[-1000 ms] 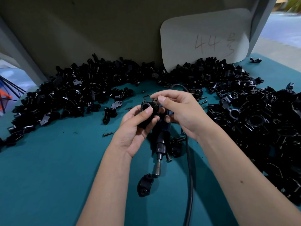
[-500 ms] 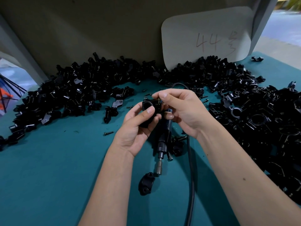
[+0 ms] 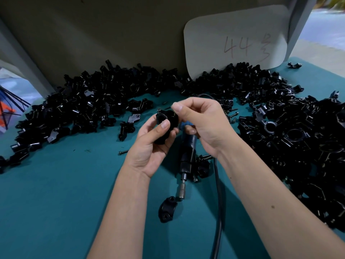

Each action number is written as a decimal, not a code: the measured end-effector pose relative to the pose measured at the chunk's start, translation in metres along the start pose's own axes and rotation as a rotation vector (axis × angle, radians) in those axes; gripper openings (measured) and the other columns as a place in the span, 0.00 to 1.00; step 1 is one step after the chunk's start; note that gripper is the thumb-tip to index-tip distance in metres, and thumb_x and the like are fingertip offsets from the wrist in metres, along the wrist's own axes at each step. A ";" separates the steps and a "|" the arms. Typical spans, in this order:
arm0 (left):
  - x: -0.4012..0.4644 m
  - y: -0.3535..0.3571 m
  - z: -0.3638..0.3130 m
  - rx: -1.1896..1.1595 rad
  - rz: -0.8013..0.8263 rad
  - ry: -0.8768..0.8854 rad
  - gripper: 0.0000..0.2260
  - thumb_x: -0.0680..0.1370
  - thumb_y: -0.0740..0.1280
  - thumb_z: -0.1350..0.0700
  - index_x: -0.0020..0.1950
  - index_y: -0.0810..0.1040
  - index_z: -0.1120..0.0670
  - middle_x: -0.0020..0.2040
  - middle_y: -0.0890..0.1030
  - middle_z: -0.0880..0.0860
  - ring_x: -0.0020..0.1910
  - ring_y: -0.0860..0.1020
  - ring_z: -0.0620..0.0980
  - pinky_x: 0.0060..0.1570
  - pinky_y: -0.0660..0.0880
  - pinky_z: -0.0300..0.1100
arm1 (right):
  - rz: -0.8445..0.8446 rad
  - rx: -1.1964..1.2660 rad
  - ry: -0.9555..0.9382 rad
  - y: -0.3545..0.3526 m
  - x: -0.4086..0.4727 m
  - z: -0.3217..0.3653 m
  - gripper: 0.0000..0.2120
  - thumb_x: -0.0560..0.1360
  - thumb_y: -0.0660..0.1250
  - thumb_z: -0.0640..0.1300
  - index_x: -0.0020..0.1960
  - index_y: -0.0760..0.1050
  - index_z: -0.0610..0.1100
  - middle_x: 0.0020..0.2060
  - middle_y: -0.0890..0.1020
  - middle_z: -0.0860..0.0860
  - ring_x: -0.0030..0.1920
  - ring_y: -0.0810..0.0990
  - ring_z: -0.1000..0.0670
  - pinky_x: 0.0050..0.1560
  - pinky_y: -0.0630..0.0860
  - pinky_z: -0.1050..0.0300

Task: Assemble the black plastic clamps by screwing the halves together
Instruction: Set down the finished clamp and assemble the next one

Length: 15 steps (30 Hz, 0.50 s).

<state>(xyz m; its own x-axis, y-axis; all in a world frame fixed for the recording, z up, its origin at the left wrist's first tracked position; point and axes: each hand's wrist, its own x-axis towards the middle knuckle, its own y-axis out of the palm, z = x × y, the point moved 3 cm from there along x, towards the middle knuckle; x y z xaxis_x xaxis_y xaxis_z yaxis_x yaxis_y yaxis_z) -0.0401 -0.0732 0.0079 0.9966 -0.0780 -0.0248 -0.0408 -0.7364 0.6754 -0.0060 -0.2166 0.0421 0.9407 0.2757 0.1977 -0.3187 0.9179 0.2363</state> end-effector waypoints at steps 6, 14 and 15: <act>0.000 0.003 -0.001 -0.027 0.011 0.025 0.06 0.73 0.73 0.61 0.45 0.89 0.53 0.46 0.87 0.55 0.41 0.83 0.46 0.41 0.80 0.32 | 0.091 -0.018 -0.011 -0.002 -0.001 -0.005 0.05 0.79 0.72 0.43 0.51 0.87 0.49 0.40 0.83 0.52 0.38 0.74 0.56 0.29 0.67 0.62; 0.000 0.002 -0.004 0.020 0.015 0.037 0.08 0.72 0.75 0.61 0.50 0.88 0.54 0.48 0.86 0.54 0.42 0.83 0.46 0.42 0.80 0.33 | 0.088 0.096 0.041 0.001 -0.002 -0.007 0.08 0.77 0.72 0.43 0.54 0.87 0.47 0.48 0.85 0.47 0.42 0.78 0.55 0.31 0.68 0.64; 0.000 0.001 -0.004 0.029 0.015 0.036 0.11 0.71 0.76 0.60 0.53 0.87 0.55 0.49 0.86 0.55 0.42 0.83 0.47 0.42 0.80 0.34 | 0.093 0.102 0.045 0.001 -0.003 -0.007 0.08 0.78 0.71 0.44 0.55 0.87 0.48 0.49 0.85 0.48 0.42 0.77 0.55 0.32 0.68 0.64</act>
<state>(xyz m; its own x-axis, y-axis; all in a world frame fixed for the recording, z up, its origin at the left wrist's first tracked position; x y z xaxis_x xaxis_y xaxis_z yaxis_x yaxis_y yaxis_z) -0.0396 -0.0718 0.0117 0.9978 -0.0653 0.0124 -0.0575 -0.7544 0.6538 -0.0081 -0.2148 0.0352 0.9101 0.3726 0.1812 -0.4126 0.8548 0.3148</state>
